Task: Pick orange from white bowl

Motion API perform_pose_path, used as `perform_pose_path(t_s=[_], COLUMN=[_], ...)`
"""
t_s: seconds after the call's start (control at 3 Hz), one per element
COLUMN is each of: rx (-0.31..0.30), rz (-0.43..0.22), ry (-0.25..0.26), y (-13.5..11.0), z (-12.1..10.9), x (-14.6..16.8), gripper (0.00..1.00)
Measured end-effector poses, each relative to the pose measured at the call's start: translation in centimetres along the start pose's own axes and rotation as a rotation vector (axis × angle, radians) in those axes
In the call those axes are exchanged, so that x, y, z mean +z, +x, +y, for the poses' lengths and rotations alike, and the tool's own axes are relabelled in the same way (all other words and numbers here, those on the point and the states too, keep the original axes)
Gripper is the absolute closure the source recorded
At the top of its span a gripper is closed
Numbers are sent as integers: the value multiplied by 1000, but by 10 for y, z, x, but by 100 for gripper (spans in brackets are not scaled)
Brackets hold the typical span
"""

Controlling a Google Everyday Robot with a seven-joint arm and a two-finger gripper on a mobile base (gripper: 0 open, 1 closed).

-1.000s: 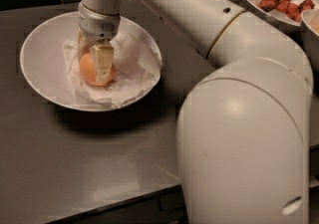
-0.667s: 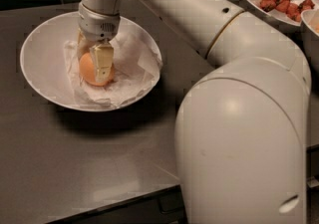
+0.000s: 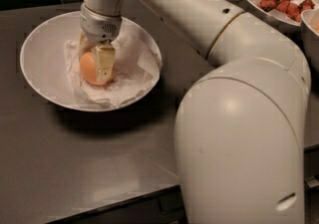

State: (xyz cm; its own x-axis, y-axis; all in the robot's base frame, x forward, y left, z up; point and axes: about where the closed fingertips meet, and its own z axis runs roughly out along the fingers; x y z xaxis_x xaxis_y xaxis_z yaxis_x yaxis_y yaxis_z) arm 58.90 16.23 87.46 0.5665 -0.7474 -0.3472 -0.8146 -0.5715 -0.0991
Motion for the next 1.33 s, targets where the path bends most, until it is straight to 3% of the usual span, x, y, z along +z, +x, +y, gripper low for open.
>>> perform_pose_path(t_s=[0.67, 1.33], rx=[1, -1], rz=[-2, -1], ry=[-6, -7], y=[2, 2], z=[2, 1], x=[2, 2], gripper=[34, 76])
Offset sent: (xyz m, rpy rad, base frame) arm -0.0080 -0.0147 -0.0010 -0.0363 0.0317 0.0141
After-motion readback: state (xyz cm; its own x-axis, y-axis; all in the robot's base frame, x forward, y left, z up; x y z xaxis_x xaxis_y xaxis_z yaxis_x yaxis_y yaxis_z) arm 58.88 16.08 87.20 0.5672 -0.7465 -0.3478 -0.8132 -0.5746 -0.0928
